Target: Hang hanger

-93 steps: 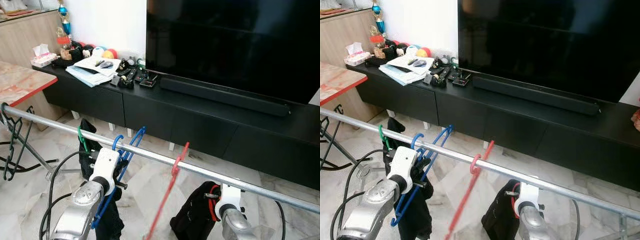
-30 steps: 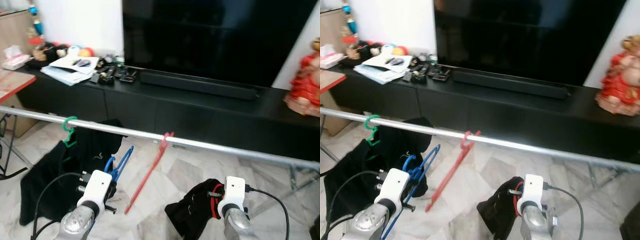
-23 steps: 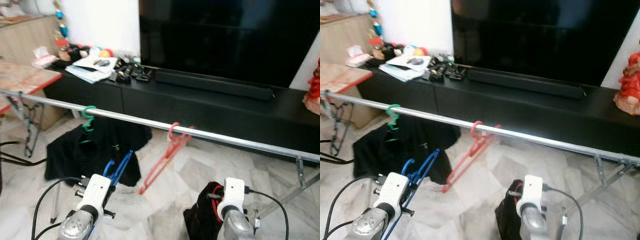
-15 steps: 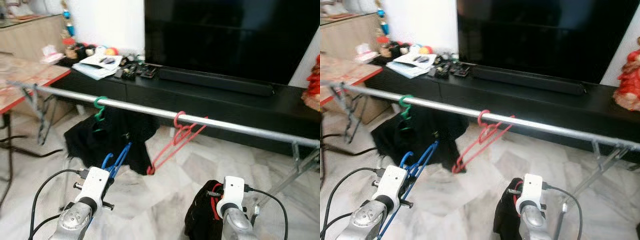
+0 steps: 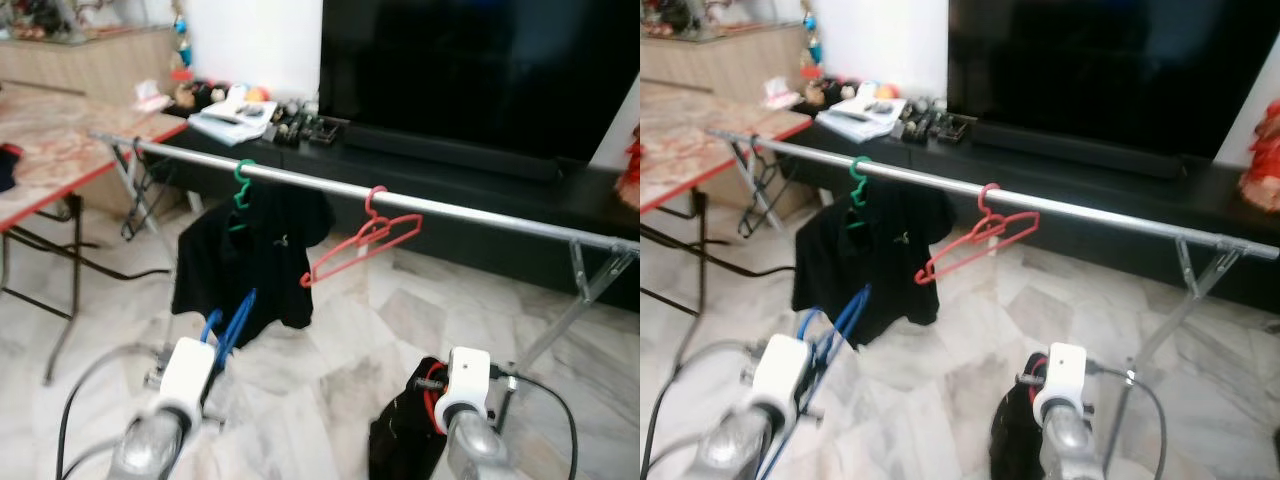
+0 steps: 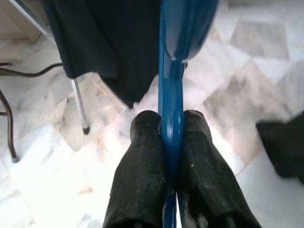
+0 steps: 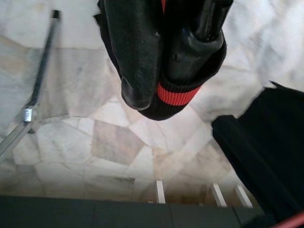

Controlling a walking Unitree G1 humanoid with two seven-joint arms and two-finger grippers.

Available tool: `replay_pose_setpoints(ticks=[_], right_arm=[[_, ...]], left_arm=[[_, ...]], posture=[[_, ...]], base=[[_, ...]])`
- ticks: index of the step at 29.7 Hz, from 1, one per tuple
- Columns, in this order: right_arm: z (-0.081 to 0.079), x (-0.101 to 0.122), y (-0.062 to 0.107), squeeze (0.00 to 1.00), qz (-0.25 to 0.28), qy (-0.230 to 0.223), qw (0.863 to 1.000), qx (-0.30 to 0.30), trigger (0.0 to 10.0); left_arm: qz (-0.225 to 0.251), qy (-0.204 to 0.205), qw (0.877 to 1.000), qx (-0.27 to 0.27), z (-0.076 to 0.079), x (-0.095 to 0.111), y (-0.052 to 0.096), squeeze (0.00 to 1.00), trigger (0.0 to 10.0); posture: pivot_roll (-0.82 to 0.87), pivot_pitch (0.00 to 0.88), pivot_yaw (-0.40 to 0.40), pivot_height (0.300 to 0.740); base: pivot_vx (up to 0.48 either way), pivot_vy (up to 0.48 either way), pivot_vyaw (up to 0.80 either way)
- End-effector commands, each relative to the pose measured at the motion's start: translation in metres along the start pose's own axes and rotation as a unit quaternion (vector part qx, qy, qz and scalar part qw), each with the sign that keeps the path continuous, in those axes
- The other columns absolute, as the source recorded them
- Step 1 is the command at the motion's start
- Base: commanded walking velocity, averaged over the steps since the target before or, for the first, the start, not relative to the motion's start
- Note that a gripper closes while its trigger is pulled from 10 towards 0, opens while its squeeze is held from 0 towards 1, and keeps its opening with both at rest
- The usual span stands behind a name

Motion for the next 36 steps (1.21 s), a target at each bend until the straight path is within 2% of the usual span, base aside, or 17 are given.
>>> replay_pose_setpoints(ticks=[1,30,36], right_arm=[[-0.0052,0.0127,-0.0034,0.0,0.017,-0.002,1.0,0.006,10.0],[-0.0069,0.0144,-0.0036,0.0,0.02,-0.002,1.0,0.007,10.0],[-0.0063,0.0145,-0.0038,0.0,0.02,-0.002,1.0,0.006,10.0]], left_arm=[[0.009,-0.001,1.0,0.007,-0.0046,0.0057,0.0005,0.0,10.0],[0.006,-0.004,1.0,0.003,-0.0031,0.0048,0.0013,0.0,10.0],[0.008,-0.011,1.0,0.004,-0.0043,0.0053,0.0017,0.0,10.0]], posture=[[0.18,0.0,-0.037,0.74],[0.17,0.0,-0.033,0.74],[0.18,0.0,-0.033,0.74]], base=[[0.0,0.48,0.0],[0.0,0.479,0.0],[0.0,0.052,0.0]])
Point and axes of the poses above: a point about 5 cm out from each wrist's last joint towards the gripper, its own y axis pointing back from the gripper into the wrist, its own x axis along the axis of the wrist's last joint, z = x × y, the point moved 2 cm from there along -y, pointing out of the wrist towards the gripper, and after that the axes turned 9 degrees about y, right-handed, at the moved point
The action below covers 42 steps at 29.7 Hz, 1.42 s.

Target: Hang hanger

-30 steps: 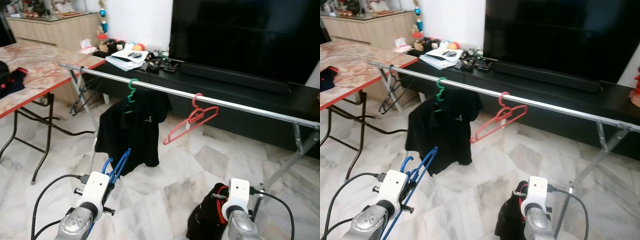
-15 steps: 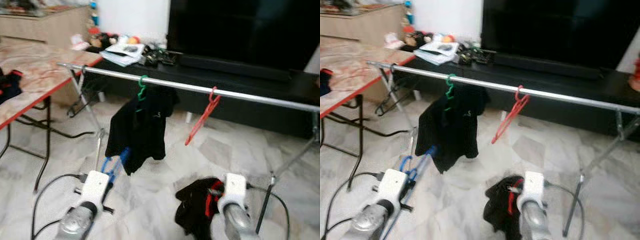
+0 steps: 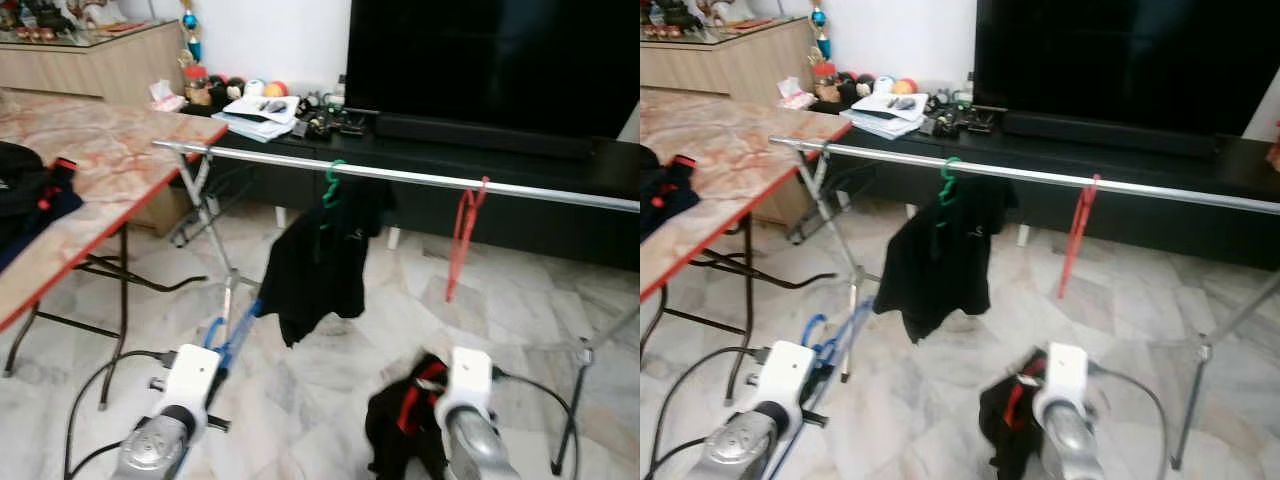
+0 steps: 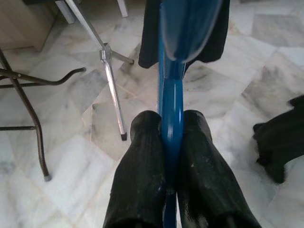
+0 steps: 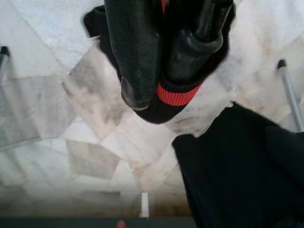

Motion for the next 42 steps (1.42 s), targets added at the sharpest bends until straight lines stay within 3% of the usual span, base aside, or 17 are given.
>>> replay_pose_setpoints(ticks=[1,14,38,42], right_arm=[[-0.006,0.012,-0.003,0.0,0.019,-0.003,1.0,0.006,10.0],[-0.006,0.013,-0.003,0.0,0.021,-0.008,1.0,0.003,10.0],[-0.008,0.018,-0.005,0.0,0.022,-0.007,1.0,0.011,10.0],[-0.01,0.02,-0.006,0.0,0.02,-0.003,1.0,0.015,10.0]], left_arm=[[0.005,-0.01,1.0,0.006,-0.005,0.002,0.002,0.0,10.0],[0.006,-0.013,1.0,-0.007,0.0,0.003,0.003,0.0,10.0],[0.008,-0.013,1.0,-0.007,0.0,0.004,0.003,0.0,10.0],[0.001,-0.014,1.0,-0.027,0.005,0.004,0.002,0.0,10.0]], posture=[[0.18,0.0,-0.033,0.74],[0.18,0.0,-0.027,0.74],[0.18,0.0,-0.031,0.74],[0.18,0.0,-0.033,0.74]], base=[[0.0,0.0,0.0],[0.0,0.0,0.0],[-0.245,0.0,-0.12],[0.0,0.0,0.0]])
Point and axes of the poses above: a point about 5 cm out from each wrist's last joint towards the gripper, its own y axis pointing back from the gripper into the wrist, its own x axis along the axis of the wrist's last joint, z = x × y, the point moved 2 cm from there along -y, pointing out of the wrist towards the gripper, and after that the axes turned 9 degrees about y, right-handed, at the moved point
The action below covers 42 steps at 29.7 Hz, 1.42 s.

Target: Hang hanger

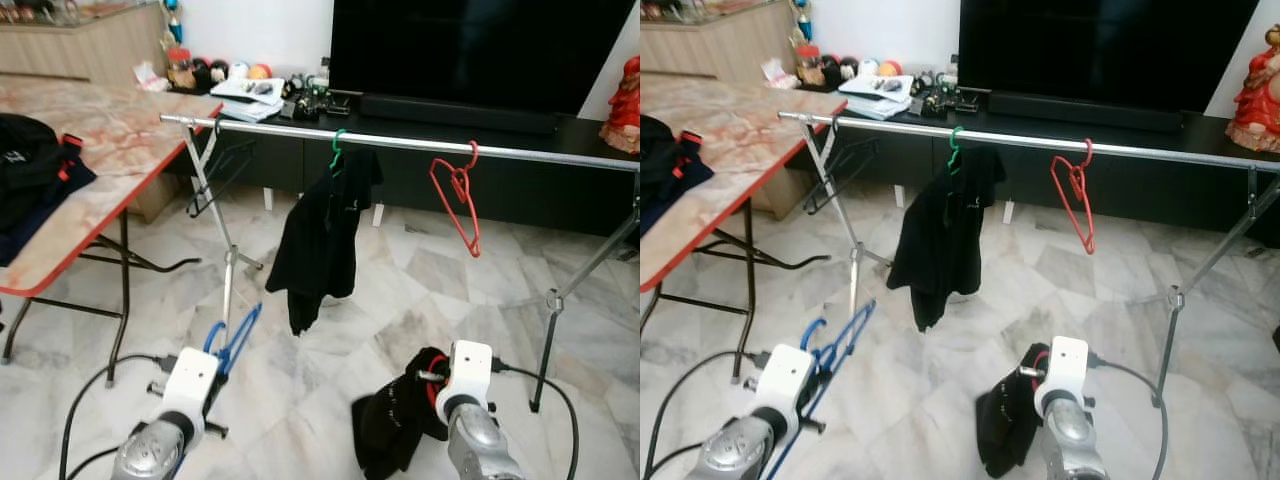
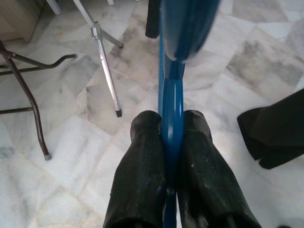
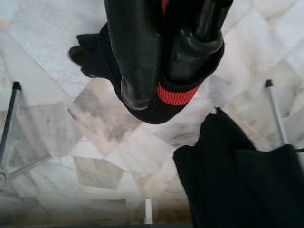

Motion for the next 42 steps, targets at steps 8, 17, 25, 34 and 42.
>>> replay_pose_setpoints(ticks=[8,17,25,34,42], right_arm=[[-0.026,0.021,-0.007,0.0,0.002,0.054,0.994,0.098,10.0],[-0.041,0.063,-0.016,0.0,0.038,0.258,0.95,0.17,10.0],[-0.044,0.081,-0.019,0.0,0.044,0.275,0.944,0.176,10.0],[-0.049,0.085,-0.02,0.0,0.04,0.251,0.951,0.173,10.0],[-0.045,0.087,-0.021,0.0,0.039,0.248,0.953,0.167,10.0]], left_arm=[[-0.024,-0.065,0.982,-0.176,0.031,0.014,0.006,0.0,10.0],[-0.083,-0.163,0.926,-0.33,0.039,0.031,0.008,0.0,10.0],[-0.093,-0.17,0.884,-0.425,0.057,0.051,0.014,0.0,10.0],[-0.055,-0.179,0.911,-0.367,0.062,0.062,-0.006,0.0,10.0],[-0.088,-0.19,0.929,-0.305,0.042,0.05,-0.013,0.0,10.0]], posture=[[0.18,0.0,-0.036,0.74],[0.18,0.0,-0.042,0.74],[0.18,0.0,-0.044,0.74],[0.18,0.0,-0.045,0.74],[0.19,0.0,-0.047,0.74]], base=[[0.0,0.0,0.0],[0.0,0.0,0.0],[0.0,0.0,0.0],[0.0,0.0,0.0],[0.0,0.0,0.0]])
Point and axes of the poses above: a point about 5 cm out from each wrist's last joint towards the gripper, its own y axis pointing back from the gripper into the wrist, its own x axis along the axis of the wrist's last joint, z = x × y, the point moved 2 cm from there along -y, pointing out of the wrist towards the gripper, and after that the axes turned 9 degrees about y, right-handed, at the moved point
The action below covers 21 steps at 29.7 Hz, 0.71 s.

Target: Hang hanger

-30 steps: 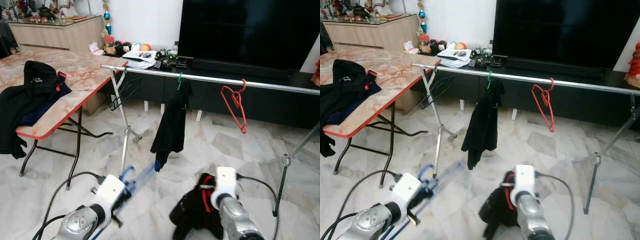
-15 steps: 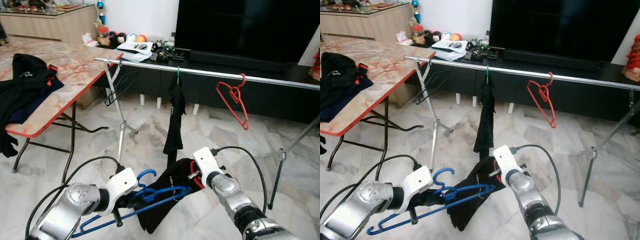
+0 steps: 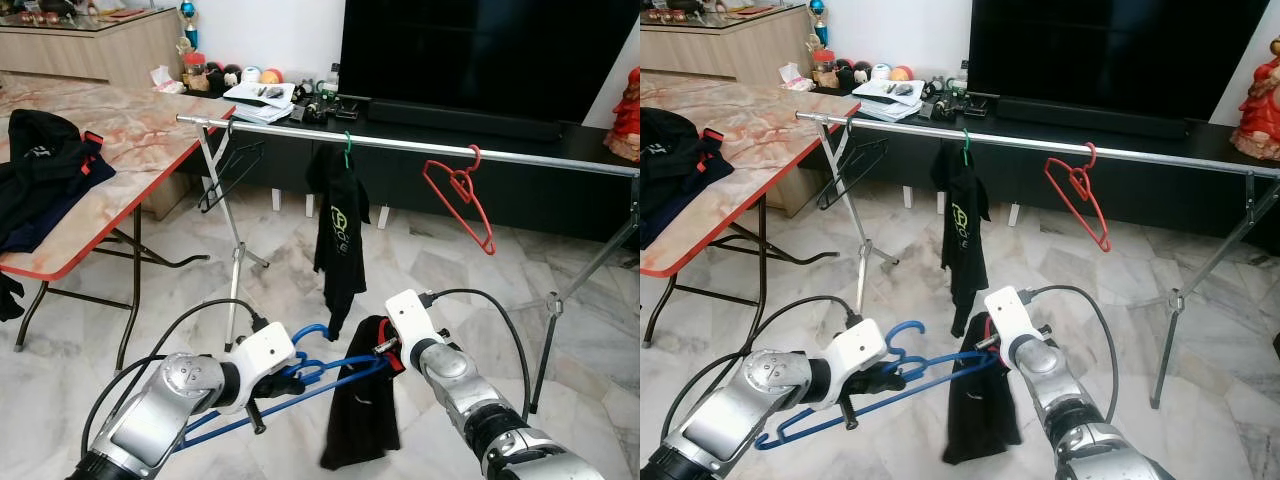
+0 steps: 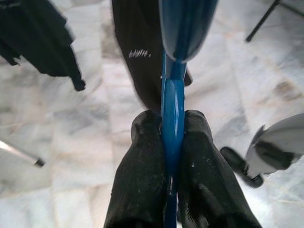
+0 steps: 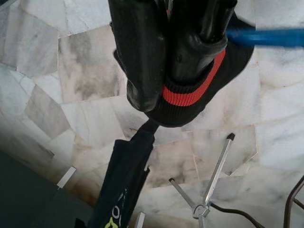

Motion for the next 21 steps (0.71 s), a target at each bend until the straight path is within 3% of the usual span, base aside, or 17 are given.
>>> replay_pose_setpoints(ticks=[1,7,10,14,17,21], right_arm=[[0.009,0.006,0.0,0.0,0.006,-0.009,1.0,-0.011,10.0],[0.015,0.007,0.001,0.0,0.006,-0.015,1.0,-0.018,10.0],[0.015,0.007,0.001,0.0,0.007,-0.016,1.0,-0.016,10.0],[0.018,0.008,0.001,0.0,0.003,-0.018,1.0,-0.02,10.0],[0.017,0.009,0.001,0.0,0.003,-0.021,1.0,-0.02,10.0],[0.015,0.01,0.0,0.0,0.004,-0.023,1.0,-0.019,10.0]], left_arm=[[-0.012,0.008,0.999,0.03,-0.009,-0.007,0.003,0.0,10.0],[0.006,0.02,0.996,0.088,-0.023,-0.005,0.003,0.0,10.0],[0.005,0.022,0.996,0.084,-0.022,-0.004,0.002,0.0,10.0],[-0.019,0.001,0.998,-0.052,0.01,-0.009,0.008,0.0,10.0],[-0.015,0.011,0.995,-0.1,0.022,-0.008,0.011,0.0,10.0],[0.011,0.012,0.996,-0.083,0.018,0.003,0.007,0.0,10.0]], posture=[[0.19,0.0,-0.049,0.74],[0.19,0.0,-0.05,0.74],[0.18,0.0,-0.054,0.74],[0.19,0.0,-0.057,0.74],[0.19,0.0,-0.057,0.74],[0.19,0.0,-0.057,0.74]], base=[[0.0,0.0,0.0],[0.0,0.0,0.0],[0.0,0.0,0.0],[0.0,0.0,0.0],[0.0,0.0,0.0],[0.0,0.0,0.0]])
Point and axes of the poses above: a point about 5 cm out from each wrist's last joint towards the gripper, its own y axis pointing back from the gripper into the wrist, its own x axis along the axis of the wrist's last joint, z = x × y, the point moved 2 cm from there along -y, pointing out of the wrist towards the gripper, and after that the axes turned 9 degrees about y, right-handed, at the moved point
